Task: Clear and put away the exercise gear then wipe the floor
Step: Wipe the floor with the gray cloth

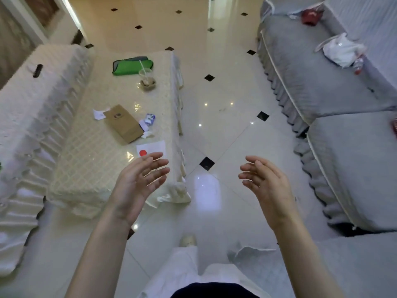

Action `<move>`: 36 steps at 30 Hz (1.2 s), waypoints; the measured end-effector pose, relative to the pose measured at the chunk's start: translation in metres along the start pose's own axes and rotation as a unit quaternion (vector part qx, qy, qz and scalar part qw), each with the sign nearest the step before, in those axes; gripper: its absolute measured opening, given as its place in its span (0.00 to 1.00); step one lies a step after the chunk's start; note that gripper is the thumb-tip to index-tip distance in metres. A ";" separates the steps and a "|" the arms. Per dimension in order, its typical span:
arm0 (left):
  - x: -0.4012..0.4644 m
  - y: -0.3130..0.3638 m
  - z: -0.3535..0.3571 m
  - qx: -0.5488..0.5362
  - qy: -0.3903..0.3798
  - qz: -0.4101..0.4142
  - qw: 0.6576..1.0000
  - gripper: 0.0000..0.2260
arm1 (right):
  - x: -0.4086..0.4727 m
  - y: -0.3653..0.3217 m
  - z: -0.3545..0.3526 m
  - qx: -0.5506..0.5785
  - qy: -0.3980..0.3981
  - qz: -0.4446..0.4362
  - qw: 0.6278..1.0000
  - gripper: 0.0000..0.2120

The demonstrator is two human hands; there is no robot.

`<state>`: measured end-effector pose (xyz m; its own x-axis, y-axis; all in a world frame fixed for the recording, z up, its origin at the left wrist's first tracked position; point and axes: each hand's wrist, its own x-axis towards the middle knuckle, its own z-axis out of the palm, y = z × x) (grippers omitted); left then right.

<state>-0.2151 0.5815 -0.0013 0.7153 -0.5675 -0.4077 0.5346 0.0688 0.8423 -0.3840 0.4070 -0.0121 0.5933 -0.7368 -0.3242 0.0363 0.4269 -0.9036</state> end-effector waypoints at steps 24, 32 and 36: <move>0.376 0.090 0.148 -0.078 0.060 -0.024 0.995 0.10 | 0.405 -0.124 0.009 -0.033 0.018 0.019 0.999 0.09; 0.484 0.133 0.156 -0.106 0.124 -0.021 0.986 0.12 | 0.541 -0.159 0.044 -0.081 -0.040 0.051 0.995 0.09; 0.548 0.158 0.152 -0.101 0.135 -0.021 0.985 0.11 | 0.606 -0.164 0.085 -0.097 -0.062 0.060 0.992 0.09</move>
<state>0.1929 0.1560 -0.0381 0.7699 -0.3369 -0.5420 0.6253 0.2282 0.7463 0.0376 -0.0652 -0.0365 0.6785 -0.6123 -0.4059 -0.1887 0.3888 -0.9018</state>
